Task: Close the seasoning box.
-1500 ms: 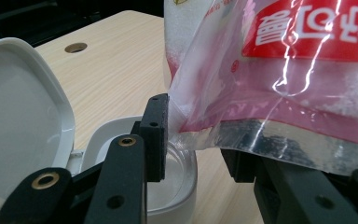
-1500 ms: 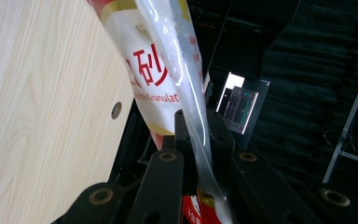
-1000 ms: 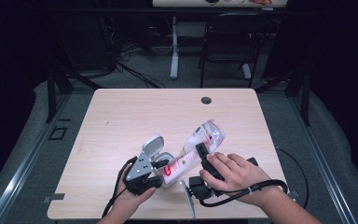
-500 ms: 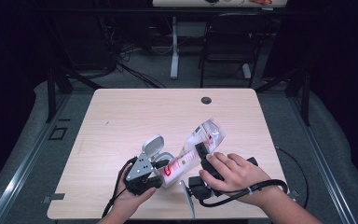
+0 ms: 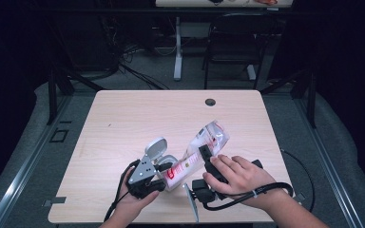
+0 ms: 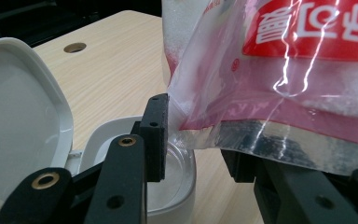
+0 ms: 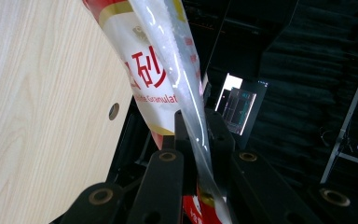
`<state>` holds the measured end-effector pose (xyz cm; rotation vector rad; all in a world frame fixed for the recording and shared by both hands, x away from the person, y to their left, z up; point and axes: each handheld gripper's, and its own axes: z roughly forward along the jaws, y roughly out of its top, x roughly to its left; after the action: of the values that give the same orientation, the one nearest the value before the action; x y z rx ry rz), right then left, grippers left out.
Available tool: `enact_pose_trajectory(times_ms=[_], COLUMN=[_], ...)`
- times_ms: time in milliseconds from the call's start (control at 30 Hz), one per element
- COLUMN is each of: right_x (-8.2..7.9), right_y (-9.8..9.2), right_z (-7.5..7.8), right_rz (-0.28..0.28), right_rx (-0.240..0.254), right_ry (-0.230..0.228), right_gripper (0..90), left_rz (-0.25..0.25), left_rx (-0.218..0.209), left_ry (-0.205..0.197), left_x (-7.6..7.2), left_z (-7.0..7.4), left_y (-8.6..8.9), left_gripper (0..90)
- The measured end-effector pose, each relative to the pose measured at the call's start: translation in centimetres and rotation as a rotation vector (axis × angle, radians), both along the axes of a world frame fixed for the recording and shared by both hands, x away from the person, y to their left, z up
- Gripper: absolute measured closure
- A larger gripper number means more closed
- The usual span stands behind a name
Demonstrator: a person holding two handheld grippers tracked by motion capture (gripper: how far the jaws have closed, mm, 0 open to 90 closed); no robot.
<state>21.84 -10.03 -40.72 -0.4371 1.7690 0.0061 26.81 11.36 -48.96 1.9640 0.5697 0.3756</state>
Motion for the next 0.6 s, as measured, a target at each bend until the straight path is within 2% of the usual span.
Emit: enact_pose_trajectory(times_ms=[33, 600], right_x=[-0.13, -0.08], right_y=[0.07, 0.16], right_z=[0.14, 0.20], right_rz=[-0.013, -0.002], right_rx=[-0.018, -0.009], right_ry=[-0.010, -0.003], right_gripper=[86.2, 86.0], left_rz=[0.000, 0.000], left_rx=[0.000, 0.000], left_ry=[0.000, 0.000], left_x=[0.00, -0.06], left_z=[0.00, -0.06], left_y=[0.00, 0.04], left_gripper=[65.1, 65.1])
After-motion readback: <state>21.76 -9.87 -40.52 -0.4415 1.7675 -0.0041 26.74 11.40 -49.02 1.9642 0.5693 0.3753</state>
